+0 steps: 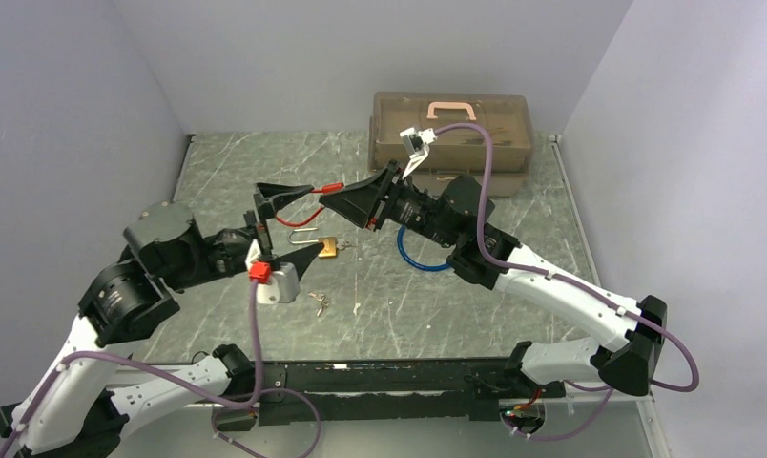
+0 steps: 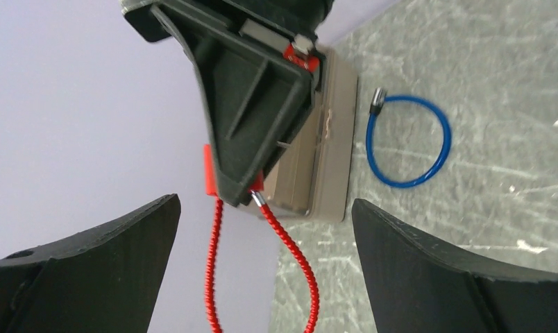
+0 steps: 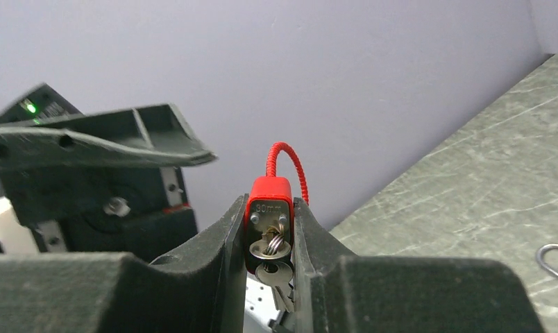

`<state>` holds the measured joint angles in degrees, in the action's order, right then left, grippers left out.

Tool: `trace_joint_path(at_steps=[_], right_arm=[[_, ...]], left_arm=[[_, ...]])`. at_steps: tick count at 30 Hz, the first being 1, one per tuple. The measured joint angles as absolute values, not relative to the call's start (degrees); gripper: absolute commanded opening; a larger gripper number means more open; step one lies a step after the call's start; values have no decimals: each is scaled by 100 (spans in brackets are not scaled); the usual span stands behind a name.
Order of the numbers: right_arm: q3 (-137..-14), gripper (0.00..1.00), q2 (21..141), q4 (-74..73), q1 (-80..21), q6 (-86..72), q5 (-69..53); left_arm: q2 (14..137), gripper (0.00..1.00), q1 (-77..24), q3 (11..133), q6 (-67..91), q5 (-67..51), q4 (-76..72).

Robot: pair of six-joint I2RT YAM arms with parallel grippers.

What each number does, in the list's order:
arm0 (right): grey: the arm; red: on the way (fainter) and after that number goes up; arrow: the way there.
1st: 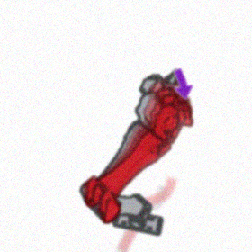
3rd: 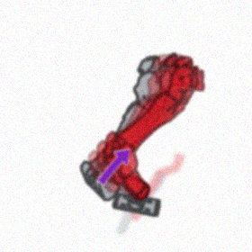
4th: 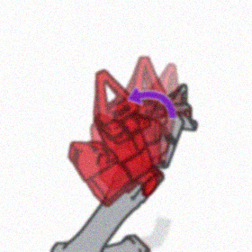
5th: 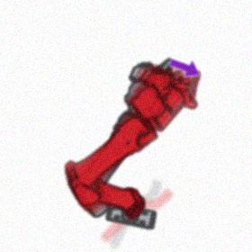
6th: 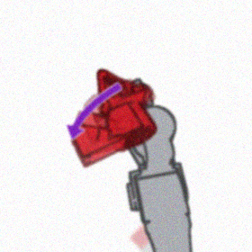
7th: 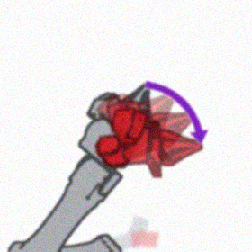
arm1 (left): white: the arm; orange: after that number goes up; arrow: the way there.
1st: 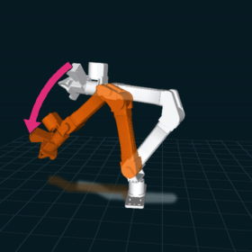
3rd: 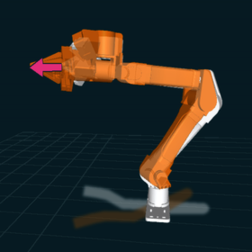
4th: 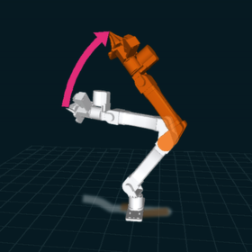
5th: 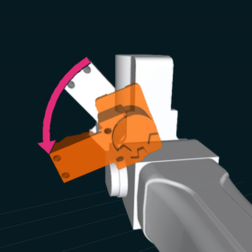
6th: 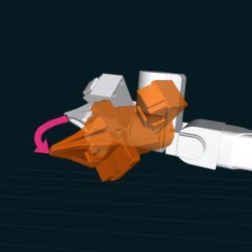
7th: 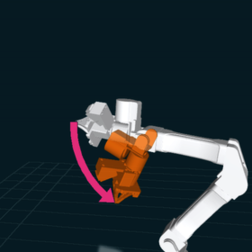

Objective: Unlock with the key

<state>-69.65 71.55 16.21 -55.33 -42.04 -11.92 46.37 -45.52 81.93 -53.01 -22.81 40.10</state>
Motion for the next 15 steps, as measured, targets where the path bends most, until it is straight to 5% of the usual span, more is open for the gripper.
trace_joint_path(at_steps=[9,15], right_arm=[[-6580,0,7120,2206,-5669,-4917,-902],[-6477,0,7120,2403,-5756,-5094,-888]], left_arm=[[4740,99,-4873,7712,-5878,-1041,3487],[4716,65,-4880,7712,-5920,-821,3378]])
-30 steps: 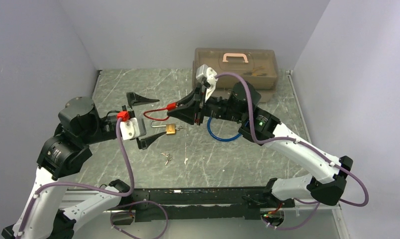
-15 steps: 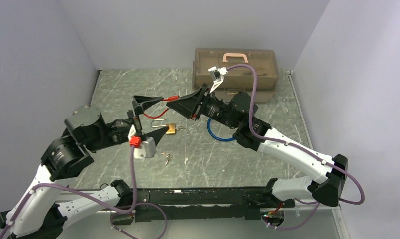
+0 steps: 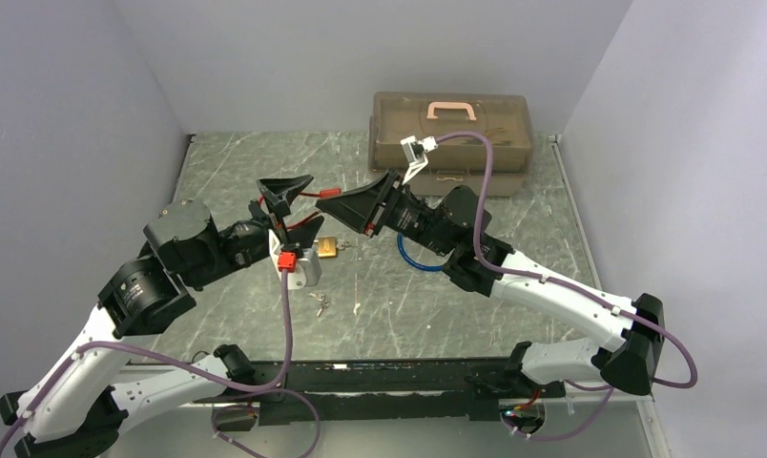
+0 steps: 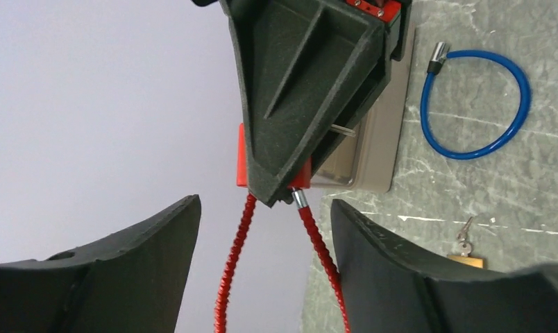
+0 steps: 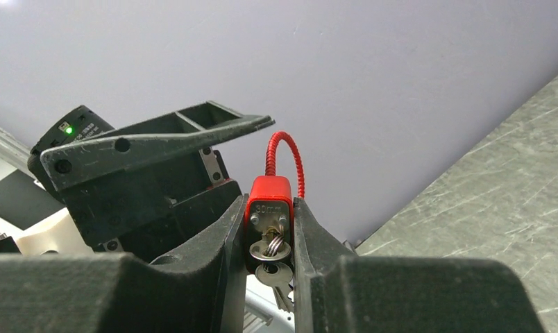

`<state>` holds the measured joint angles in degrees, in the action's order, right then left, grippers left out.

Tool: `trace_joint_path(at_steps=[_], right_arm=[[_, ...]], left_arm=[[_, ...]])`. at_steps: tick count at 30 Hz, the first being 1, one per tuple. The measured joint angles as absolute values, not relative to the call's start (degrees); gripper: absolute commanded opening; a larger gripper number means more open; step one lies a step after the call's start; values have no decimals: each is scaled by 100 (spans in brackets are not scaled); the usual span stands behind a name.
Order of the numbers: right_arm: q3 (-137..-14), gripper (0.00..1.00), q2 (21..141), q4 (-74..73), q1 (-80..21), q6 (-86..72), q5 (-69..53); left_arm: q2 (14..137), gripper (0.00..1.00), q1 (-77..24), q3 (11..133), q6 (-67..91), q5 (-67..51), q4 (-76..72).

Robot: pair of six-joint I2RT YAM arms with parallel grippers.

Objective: Unlock with the key

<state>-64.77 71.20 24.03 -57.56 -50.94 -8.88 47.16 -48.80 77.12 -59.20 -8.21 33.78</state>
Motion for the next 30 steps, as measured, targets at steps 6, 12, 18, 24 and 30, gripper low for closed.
trace_joint_path(at_steps=[6,12,18,24,30], right_arm=[[-6469,0,7113,2403,-5756,-5122,-784],[-6412,0,7102,2329,-5774,-5140,-799],[-6224,0,7017,2359,-5793,-5201,-808],[-6090,0,6761,2141,-5822,-5111,-1011],[-6045,0,6648,2018,-5684,-5103,-1568]], left_arm=[[4713,37,-4825,7714,-5887,-996,3557],[4711,12,-4700,7780,-5913,-1142,3739],[4735,7,-4567,7896,-5933,-1428,4066],[4722,2,-4486,7981,-6204,-1977,4379],[4698,4,-4451,8001,-6488,-2331,4517]])
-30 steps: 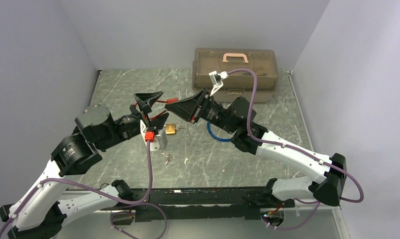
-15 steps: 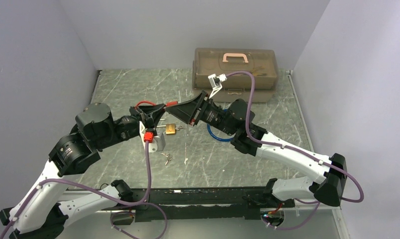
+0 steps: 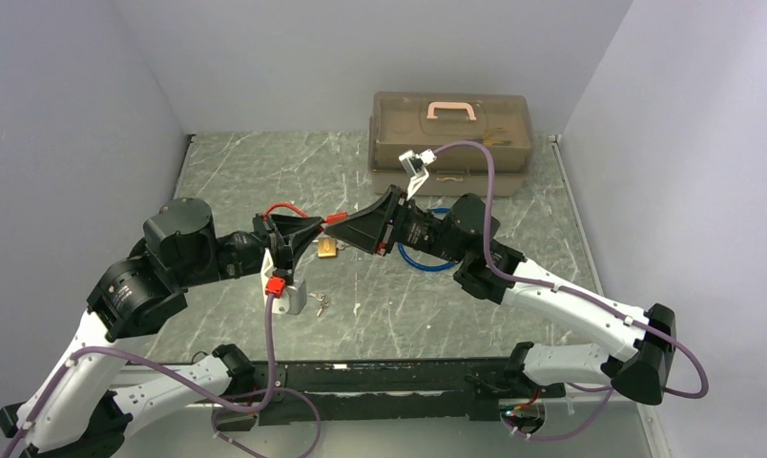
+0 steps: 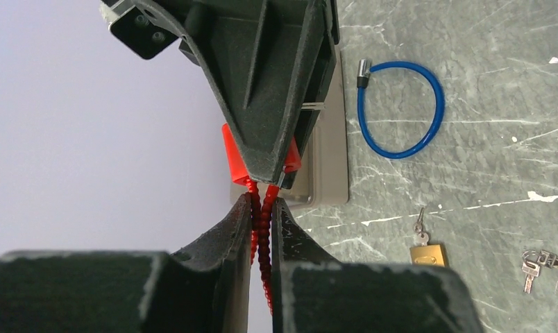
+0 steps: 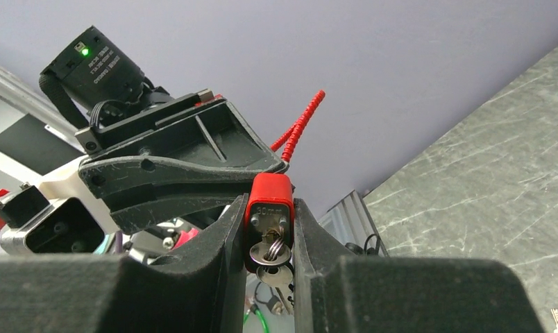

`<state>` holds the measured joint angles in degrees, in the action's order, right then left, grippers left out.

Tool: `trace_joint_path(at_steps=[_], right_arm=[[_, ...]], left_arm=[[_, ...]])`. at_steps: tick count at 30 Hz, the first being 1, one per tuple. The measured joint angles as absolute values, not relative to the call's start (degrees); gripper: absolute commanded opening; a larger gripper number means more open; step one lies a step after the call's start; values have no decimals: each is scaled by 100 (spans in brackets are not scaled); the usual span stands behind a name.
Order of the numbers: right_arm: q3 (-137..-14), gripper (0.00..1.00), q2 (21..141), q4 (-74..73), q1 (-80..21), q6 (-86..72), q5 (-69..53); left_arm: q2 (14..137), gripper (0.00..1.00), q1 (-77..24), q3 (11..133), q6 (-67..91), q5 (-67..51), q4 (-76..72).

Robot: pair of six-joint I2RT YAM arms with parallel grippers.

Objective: Unlock with the key

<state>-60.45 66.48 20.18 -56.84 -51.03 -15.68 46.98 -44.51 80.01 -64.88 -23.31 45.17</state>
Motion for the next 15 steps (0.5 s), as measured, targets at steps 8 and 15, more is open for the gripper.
trace_joint_path(at_steps=[8,15], right_arm=[[-5916,0,6517,2060,-5389,-5190,-1927],[-5887,0,6252,2381,-5234,-5330,-1804]], left_arm=[[4584,82,-4311,8009,-6659,-2370,4888],[4257,88,-4029,8265,-5957,-2541,4906]])
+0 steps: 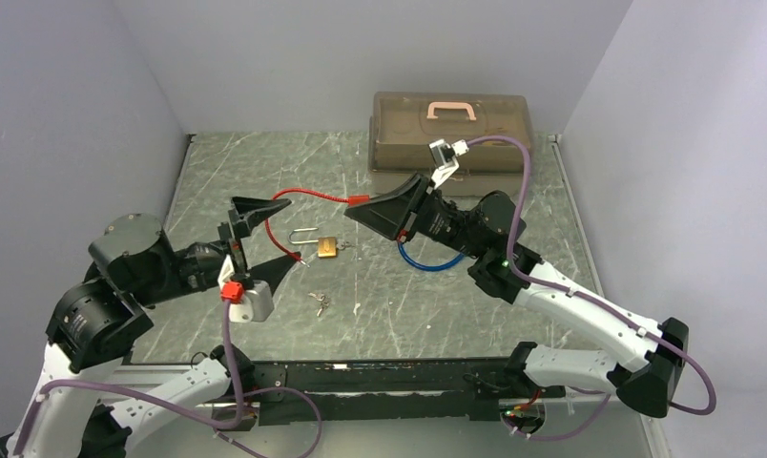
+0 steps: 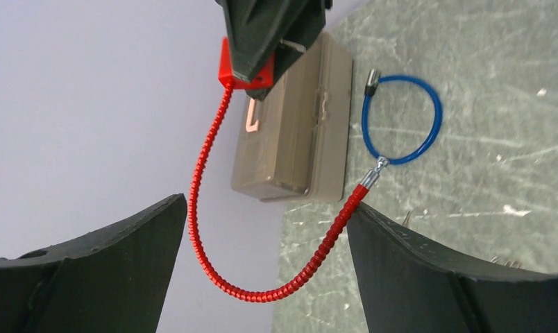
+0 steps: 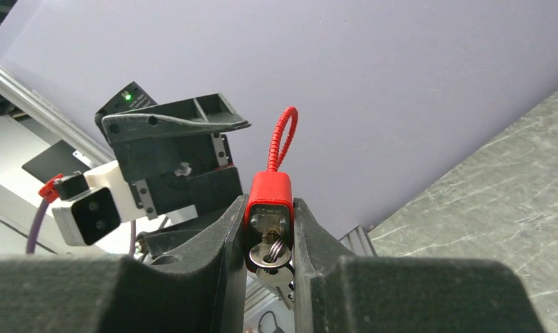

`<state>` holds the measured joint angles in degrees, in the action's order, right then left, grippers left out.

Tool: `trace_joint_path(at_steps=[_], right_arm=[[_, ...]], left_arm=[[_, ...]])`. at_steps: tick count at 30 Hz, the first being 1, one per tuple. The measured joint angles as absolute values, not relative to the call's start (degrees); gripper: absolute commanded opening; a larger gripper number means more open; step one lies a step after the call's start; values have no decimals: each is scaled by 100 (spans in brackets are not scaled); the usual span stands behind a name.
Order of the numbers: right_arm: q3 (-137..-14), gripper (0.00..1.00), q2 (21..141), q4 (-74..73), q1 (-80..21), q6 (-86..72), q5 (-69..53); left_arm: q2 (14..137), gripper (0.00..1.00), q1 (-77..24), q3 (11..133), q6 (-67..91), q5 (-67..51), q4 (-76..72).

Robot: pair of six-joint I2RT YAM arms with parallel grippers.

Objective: Unlock with the key

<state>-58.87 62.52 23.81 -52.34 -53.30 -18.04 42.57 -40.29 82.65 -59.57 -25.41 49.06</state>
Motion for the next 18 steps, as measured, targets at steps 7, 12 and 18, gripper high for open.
trace_joint_path(at_steps=[7,12,18], right_arm=[[-5892,0,6311,2338,-5236,-5395,-1688],[-6217,0,6324,1610,-5072,-4921,-1594],[-6847,0,6344,718,-4449,-4021,-1216]], left_arm=[[4289,99,-3907,8471,-5616,-3199,5083],[4359,99,-3907,8482,-6005,-3382,5782],[4320,99,-3907,8009,-6233,-3363,6274]])
